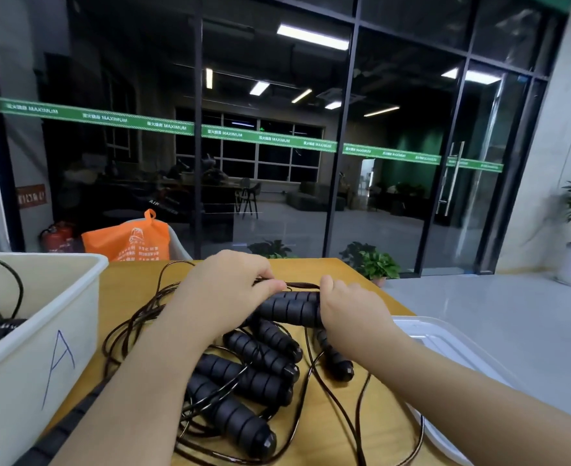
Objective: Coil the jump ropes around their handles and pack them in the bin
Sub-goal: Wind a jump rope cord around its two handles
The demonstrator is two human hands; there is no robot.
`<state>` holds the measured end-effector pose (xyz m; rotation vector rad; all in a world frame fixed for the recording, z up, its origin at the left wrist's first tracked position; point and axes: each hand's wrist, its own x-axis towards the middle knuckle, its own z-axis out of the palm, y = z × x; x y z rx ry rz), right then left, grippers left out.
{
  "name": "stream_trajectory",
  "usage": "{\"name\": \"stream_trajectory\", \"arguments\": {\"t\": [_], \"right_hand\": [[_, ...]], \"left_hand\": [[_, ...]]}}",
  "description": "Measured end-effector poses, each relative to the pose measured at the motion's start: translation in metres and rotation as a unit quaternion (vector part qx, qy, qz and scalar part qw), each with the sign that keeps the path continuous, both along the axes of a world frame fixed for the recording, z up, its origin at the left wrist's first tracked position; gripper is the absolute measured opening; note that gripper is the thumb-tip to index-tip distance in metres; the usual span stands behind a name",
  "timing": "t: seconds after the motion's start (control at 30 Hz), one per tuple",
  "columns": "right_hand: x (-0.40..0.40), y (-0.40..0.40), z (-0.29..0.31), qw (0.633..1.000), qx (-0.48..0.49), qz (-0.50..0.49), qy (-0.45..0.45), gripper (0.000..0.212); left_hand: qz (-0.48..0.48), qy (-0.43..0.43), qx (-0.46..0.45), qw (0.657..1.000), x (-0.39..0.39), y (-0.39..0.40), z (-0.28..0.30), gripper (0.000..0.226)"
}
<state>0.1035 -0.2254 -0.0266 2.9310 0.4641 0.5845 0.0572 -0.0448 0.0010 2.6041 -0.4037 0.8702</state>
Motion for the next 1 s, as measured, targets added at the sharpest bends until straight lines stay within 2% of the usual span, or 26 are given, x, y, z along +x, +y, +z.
{"name": "stream_trajectory", "arguments": {"t": [0.17,0.27,0.33,0.4,0.47,0.5,0.53,0.6,0.67,0.73,0.8,0.93,1.0], "right_hand": [[0.013,0.008,-0.013,0.999,0.009,0.034,-0.03,0.022],[0.023,0.012,-0.021,0.997,0.058,0.057,-0.007,0.021],[0.024,0.014,-0.02,0.985,0.161,0.047,0.043,0.016],[0.024,0.017,-0.016,0.956,0.261,0.037,0.128,0.011],[0.023,0.018,-0.015,0.926,0.309,0.023,0.215,0.02],[0.022,0.018,-0.016,0.902,0.343,0.015,0.261,0.019],[0.021,0.016,-0.018,0.857,0.411,0.01,0.311,0.013],[0.019,0.011,-0.024,0.74,0.548,0.009,0.389,0.005],[0.017,0.005,-0.035,0.657,0.614,0.012,0.436,0.009],[0.014,0.0,-0.043,0.602,0.632,0.018,0.487,0.006],[0.009,-0.004,-0.045,0.569,0.614,0.038,0.545,0.009],[0.003,-0.014,-0.044,0.555,0.562,0.067,0.61,0.021],[0.003,-0.018,-0.044,0.539,0.552,0.077,0.631,0.029]], "left_hand": [[0.018,-0.06,0.138,0.988,-0.011,-0.029,0.005,0.037],[0.028,-0.065,0.172,0.983,-0.012,-0.038,0.005,0.038],[0.03,-0.063,0.181,0.981,-0.011,-0.046,0.0,0.035],[0.03,-0.07,0.192,0.978,-0.009,-0.052,-0.008,0.035],[0.014,-0.056,0.145,0.988,-0.006,-0.047,-0.018,0.031],[0.005,-0.036,0.102,0.994,-0.004,-0.042,-0.024,0.028],[-0.002,-0.014,0.055,0.998,-0.003,-0.036,-0.031,0.024],[-0.001,0.032,-0.01,0.999,-0.003,-0.023,-0.05,0.02],[0.008,0.085,-0.059,0.995,-0.004,-0.011,-0.069,0.027],[0.004,0.117,-0.086,0.989,-0.005,-0.001,-0.083,0.036],[0.002,0.113,-0.09,0.989,-0.005,0.003,-0.089,0.04],[-0.022,0.069,-0.147,0.987,0.001,0.006,-0.09,0.05],[-0.009,0.064,-0.155,0.986,0.001,0.005,-0.085,0.035]]}}
